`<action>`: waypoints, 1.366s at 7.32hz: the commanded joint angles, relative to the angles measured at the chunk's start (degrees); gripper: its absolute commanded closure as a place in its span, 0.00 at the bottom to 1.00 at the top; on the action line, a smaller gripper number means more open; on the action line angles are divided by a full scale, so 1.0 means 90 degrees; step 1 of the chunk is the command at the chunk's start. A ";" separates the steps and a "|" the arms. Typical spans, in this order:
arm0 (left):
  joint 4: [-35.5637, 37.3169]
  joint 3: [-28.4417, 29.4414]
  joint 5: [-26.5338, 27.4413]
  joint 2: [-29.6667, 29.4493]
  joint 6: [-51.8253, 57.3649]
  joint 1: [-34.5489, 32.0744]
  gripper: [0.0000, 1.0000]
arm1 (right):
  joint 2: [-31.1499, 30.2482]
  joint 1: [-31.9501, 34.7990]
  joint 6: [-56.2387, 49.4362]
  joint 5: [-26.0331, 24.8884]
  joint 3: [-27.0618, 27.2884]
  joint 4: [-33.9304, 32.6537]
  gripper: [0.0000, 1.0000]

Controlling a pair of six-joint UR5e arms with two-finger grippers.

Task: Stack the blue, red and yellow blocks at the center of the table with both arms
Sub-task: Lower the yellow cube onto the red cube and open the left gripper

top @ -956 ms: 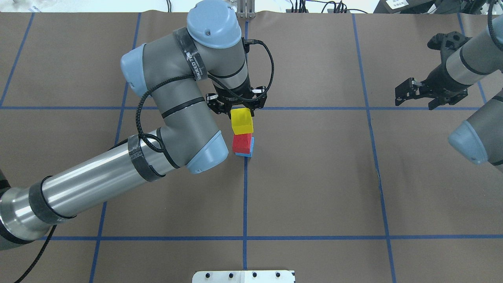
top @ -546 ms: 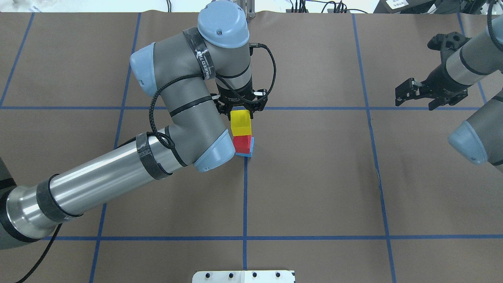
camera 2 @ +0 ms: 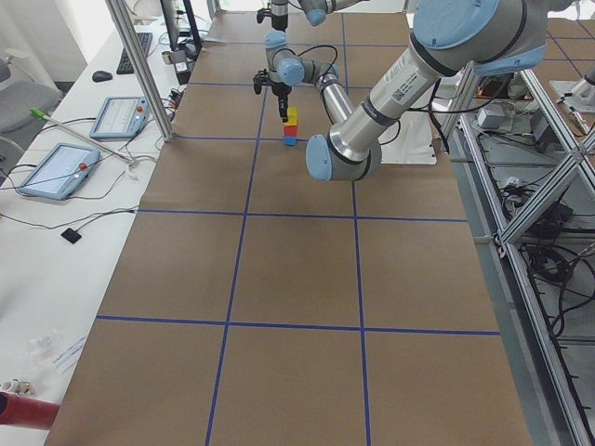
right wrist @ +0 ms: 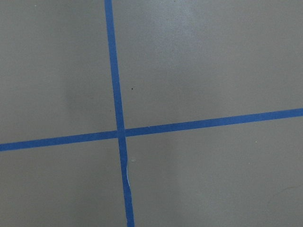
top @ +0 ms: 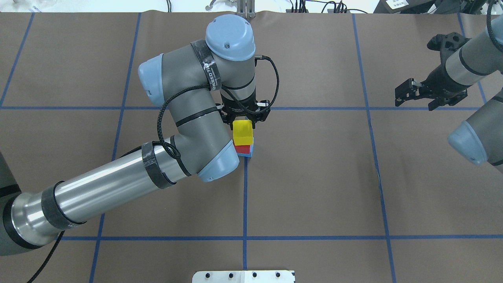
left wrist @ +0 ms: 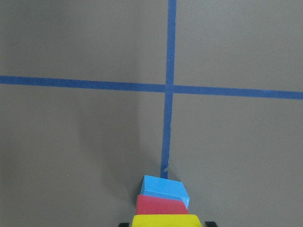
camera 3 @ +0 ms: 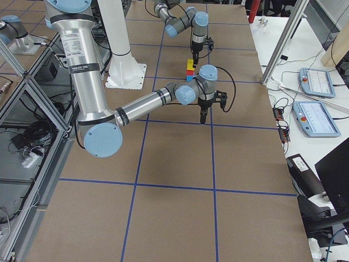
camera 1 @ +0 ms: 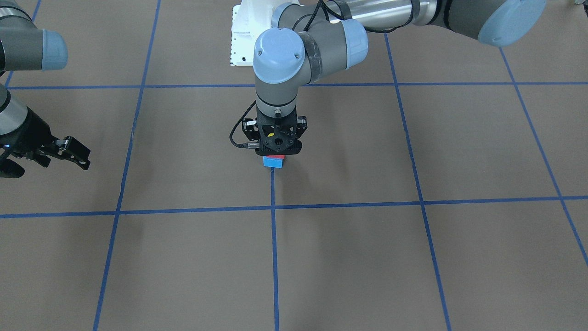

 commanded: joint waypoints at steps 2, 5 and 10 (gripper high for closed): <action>0.0057 -0.0024 -0.0004 -0.0008 0.0008 0.0009 1.00 | -0.0002 0.0000 0.0009 -0.0001 0.0000 0.0000 0.00; 0.0154 -0.0063 0.0064 0.0002 0.0047 0.0009 1.00 | -0.0002 0.0000 0.0009 0.0009 0.0000 0.0000 0.00; 0.0135 -0.0083 0.0201 0.0021 0.0281 0.0009 1.00 | -0.0002 0.0009 0.0009 0.0009 0.0039 0.0000 0.00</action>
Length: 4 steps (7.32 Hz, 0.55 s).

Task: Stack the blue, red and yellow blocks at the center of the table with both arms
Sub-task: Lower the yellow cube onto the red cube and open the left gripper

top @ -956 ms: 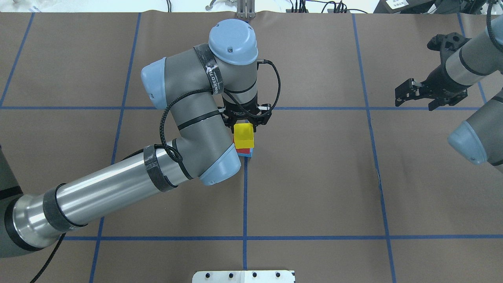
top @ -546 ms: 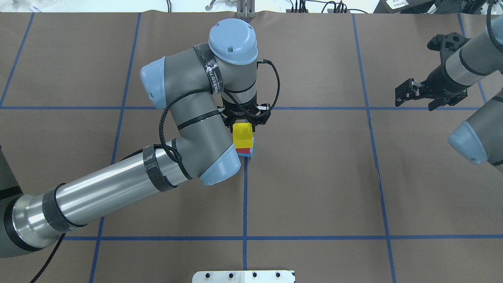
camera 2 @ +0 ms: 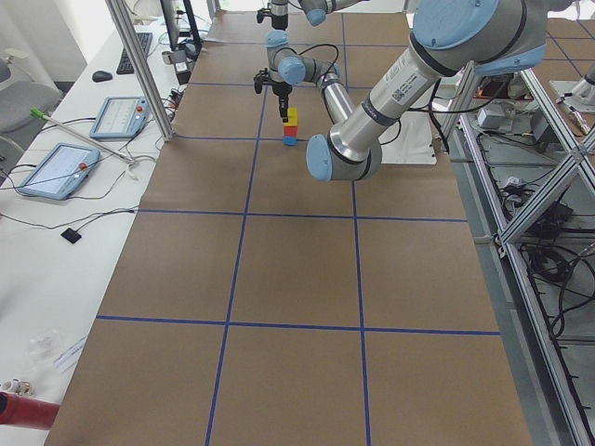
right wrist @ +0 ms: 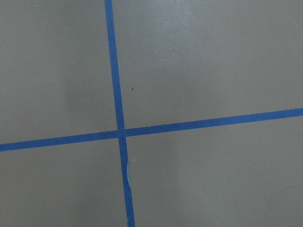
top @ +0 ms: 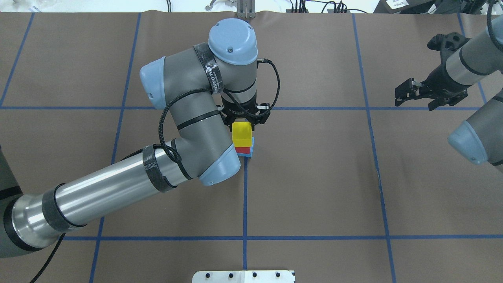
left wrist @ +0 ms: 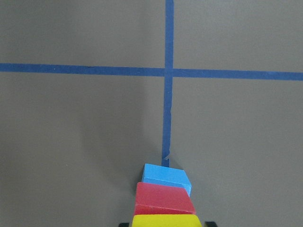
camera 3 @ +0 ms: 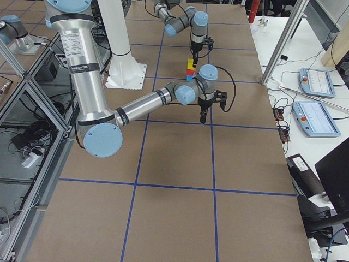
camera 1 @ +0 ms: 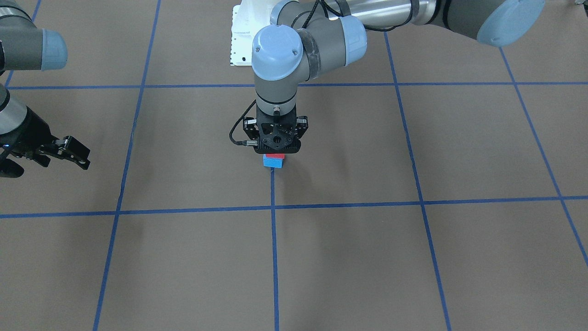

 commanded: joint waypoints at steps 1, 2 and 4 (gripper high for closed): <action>-0.0008 -0.0001 0.0012 0.0013 0.0024 0.0000 1.00 | 0.0000 0.0001 -0.0010 -0.0010 0.0015 0.0000 0.00; -0.0008 -0.0001 0.0012 0.0003 0.0024 0.0000 1.00 | 0.0000 0.0001 -0.0010 0.0000 0.0025 0.0000 0.00; -0.0008 -0.0011 0.0050 0.0003 0.0014 0.0010 0.17 | 0.0000 0.0011 0.0000 0.0000 0.0054 0.0000 0.00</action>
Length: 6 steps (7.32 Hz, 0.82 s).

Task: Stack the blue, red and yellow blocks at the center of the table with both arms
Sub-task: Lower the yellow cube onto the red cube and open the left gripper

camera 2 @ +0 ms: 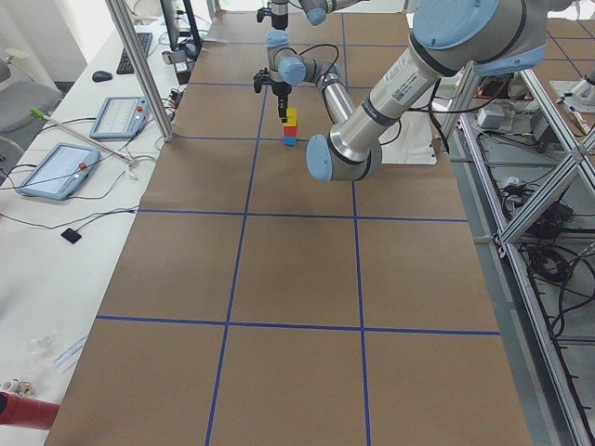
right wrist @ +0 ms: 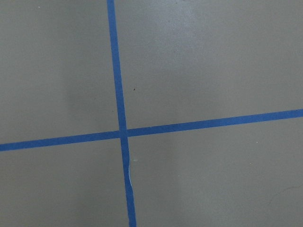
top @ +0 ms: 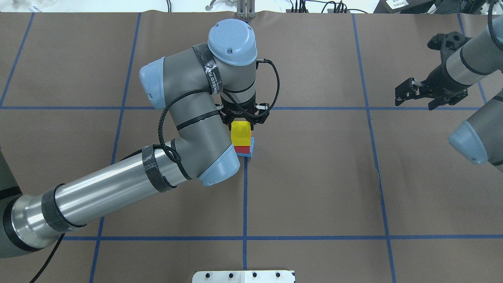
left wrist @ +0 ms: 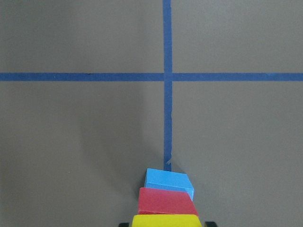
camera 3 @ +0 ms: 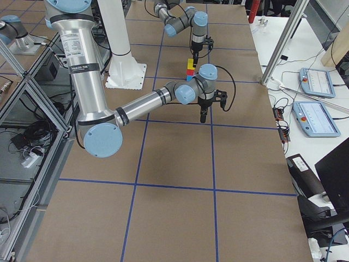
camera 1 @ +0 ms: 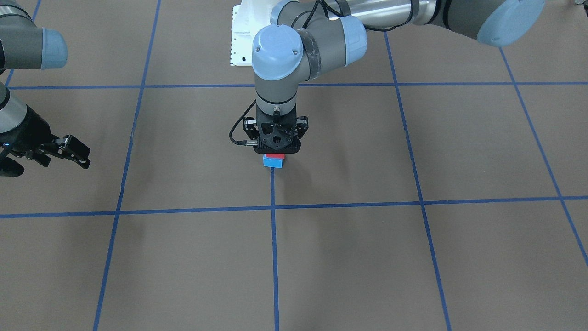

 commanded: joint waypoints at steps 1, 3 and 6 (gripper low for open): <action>-0.0010 -0.0003 0.0242 -0.0007 -0.0008 0.0023 0.01 | 0.0000 0.0006 0.0008 0.0001 0.0015 0.0000 0.00; -0.0010 -0.0013 0.0235 -0.0017 0.0002 0.0033 0.00 | 0.0000 -0.0003 0.0008 0.0001 -0.0005 0.0000 0.00; 0.0912 -0.1315 0.0196 0.0274 0.0012 -0.0044 0.00 | 0.0000 0.0064 -0.0031 0.0001 -0.0024 0.0000 0.00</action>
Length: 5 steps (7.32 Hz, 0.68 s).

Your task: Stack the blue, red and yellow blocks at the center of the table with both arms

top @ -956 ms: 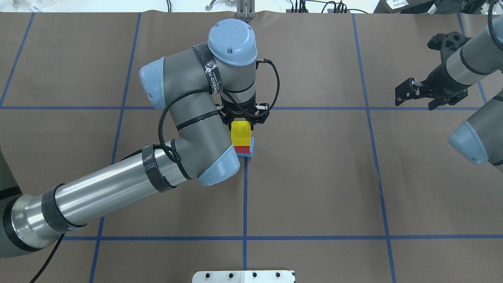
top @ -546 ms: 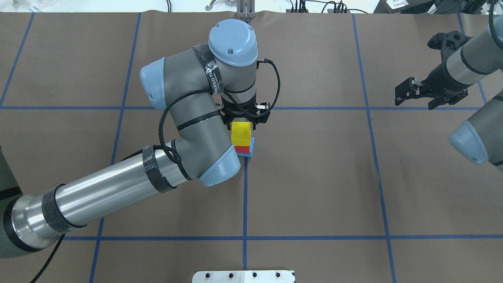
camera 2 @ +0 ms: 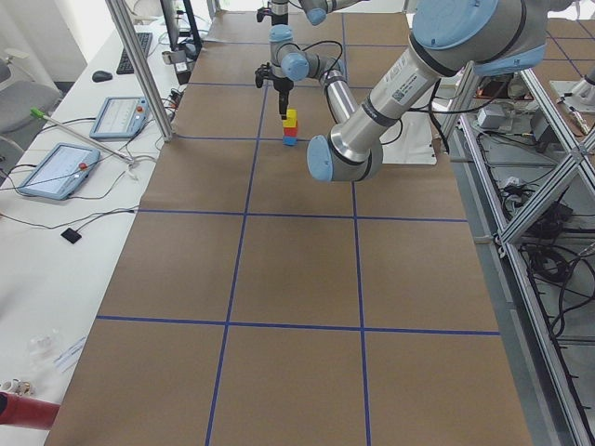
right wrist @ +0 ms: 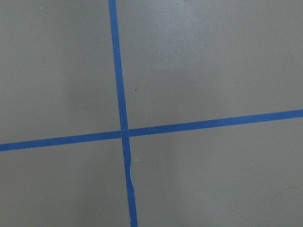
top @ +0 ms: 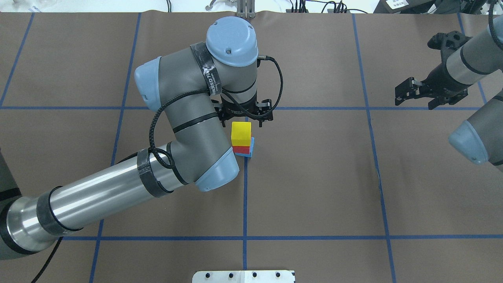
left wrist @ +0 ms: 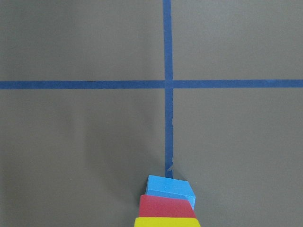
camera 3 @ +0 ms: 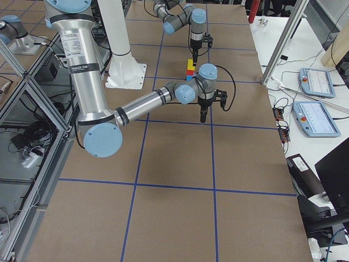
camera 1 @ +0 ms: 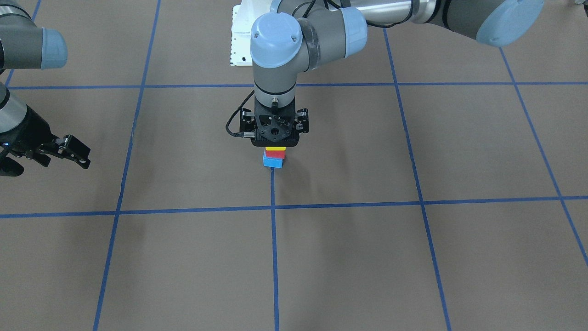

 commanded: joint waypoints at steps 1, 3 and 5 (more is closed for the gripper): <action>0.0679 -0.1780 -0.0008 0.0962 0.0034 -0.0259 0.00 | -0.0119 0.0193 -0.0133 0.0135 -0.0043 0.0000 0.00; 0.0216 -0.3367 0.0001 0.3010 0.1075 -0.0513 0.00 | -0.0305 0.0971 -0.1241 0.0720 -0.0335 -0.0010 0.00; -0.1694 -0.3461 -0.0434 0.5470 0.2845 -0.1913 0.00 | -0.0742 0.2250 -0.2549 0.1414 -0.0424 -0.0088 0.00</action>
